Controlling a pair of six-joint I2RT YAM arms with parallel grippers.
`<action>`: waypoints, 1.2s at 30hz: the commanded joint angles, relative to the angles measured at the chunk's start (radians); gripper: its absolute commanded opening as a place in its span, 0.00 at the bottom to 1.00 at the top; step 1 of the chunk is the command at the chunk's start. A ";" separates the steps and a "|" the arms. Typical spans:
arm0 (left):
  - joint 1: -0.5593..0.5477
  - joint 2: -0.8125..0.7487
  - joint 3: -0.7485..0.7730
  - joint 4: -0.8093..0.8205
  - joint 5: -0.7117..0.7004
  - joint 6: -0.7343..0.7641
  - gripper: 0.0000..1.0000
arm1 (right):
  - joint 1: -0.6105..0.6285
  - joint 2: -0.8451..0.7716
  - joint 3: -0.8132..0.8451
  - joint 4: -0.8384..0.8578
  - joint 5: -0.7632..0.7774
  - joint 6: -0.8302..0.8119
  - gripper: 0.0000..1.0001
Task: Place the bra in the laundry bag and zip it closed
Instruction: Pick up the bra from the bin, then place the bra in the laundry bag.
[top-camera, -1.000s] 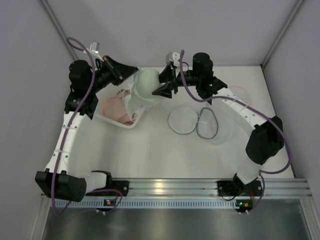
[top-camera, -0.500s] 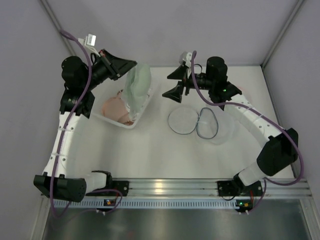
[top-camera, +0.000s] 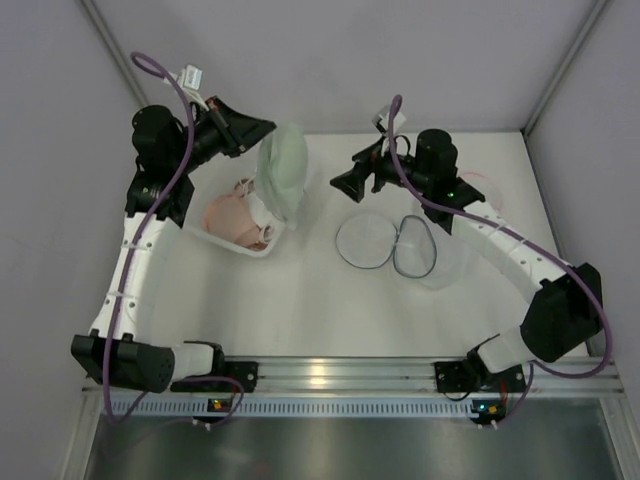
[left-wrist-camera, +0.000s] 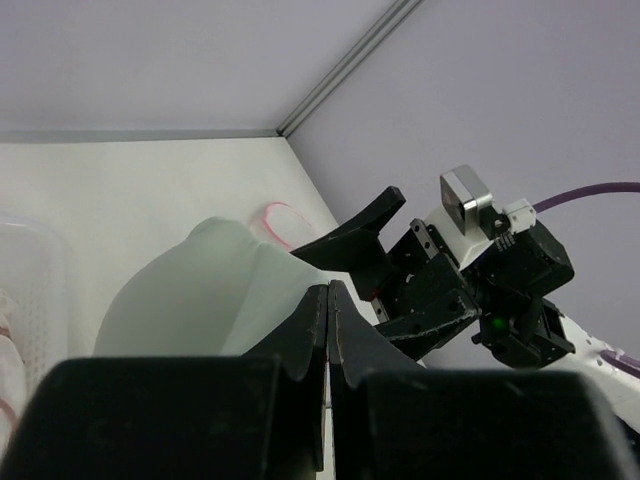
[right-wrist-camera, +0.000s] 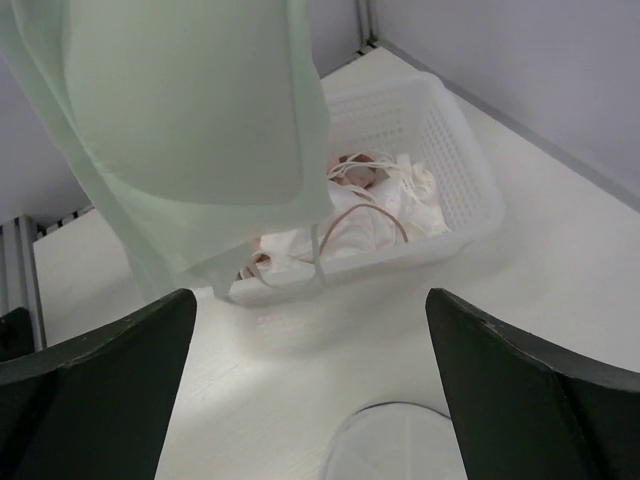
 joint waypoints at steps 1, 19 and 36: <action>-0.008 0.031 0.028 0.030 0.039 0.047 0.00 | -0.008 -0.084 -0.003 0.029 0.173 0.024 0.99; -0.270 0.108 0.194 -0.239 -0.083 0.348 0.00 | -0.054 -0.262 -0.023 -0.399 0.706 -0.026 0.99; -0.399 0.162 0.181 -0.237 -0.100 0.352 0.00 | -0.057 -0.327 -0.326 -0.556 0.807 0.207 0.66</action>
